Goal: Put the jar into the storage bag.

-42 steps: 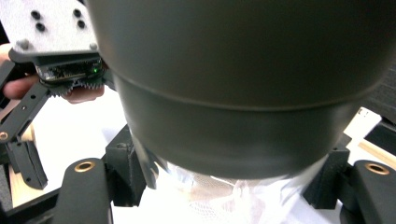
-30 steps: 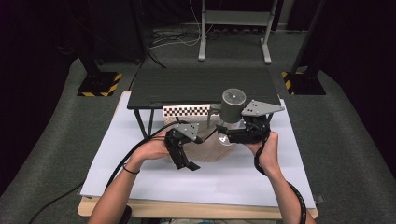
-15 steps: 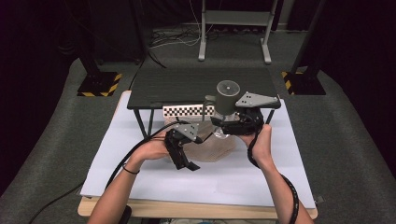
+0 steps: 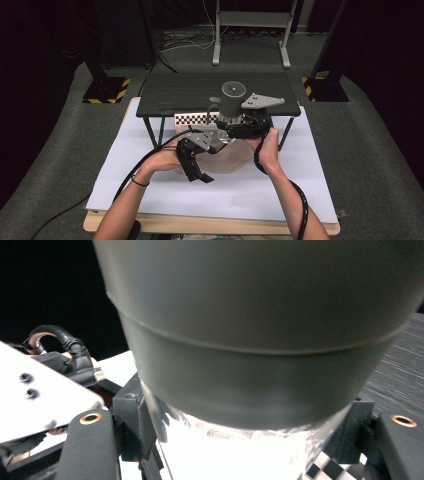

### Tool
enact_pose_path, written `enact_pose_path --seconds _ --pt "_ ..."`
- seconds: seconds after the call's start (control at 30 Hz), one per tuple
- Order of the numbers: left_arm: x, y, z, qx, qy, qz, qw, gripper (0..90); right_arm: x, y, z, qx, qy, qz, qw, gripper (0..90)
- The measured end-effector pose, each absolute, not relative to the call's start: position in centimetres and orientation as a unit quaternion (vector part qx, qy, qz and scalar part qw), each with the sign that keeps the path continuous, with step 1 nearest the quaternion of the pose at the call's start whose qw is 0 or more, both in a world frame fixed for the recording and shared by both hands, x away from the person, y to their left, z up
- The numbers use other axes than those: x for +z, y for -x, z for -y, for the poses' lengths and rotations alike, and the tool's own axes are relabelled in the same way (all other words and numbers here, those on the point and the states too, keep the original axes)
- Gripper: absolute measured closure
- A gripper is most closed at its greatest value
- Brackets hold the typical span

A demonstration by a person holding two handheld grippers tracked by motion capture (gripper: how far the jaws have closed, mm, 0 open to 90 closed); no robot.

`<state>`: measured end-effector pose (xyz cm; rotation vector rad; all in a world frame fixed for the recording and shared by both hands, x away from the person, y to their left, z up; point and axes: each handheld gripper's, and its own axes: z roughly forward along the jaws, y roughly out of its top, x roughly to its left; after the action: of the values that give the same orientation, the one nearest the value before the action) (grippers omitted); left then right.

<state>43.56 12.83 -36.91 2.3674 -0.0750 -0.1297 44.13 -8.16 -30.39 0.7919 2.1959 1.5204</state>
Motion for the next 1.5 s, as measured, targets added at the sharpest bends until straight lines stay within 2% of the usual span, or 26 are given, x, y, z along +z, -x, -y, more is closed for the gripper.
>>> enact_pose_path --seconds 0.57,1.5 --pt "-36.5 -43.3 -13.1 -0.059 -0.92 0.034 0.386 0.0 -33.0 -45.7 6.4 0.516 -0.292 -0.788 0.164 30.1" --pt "-36.1 -42.9 -13.3 -0.053 -0.921 0.034 0.385 0.0 -36.8 -45.1 5.8 0.469 -0.297 -0.814 0.168 30.0"
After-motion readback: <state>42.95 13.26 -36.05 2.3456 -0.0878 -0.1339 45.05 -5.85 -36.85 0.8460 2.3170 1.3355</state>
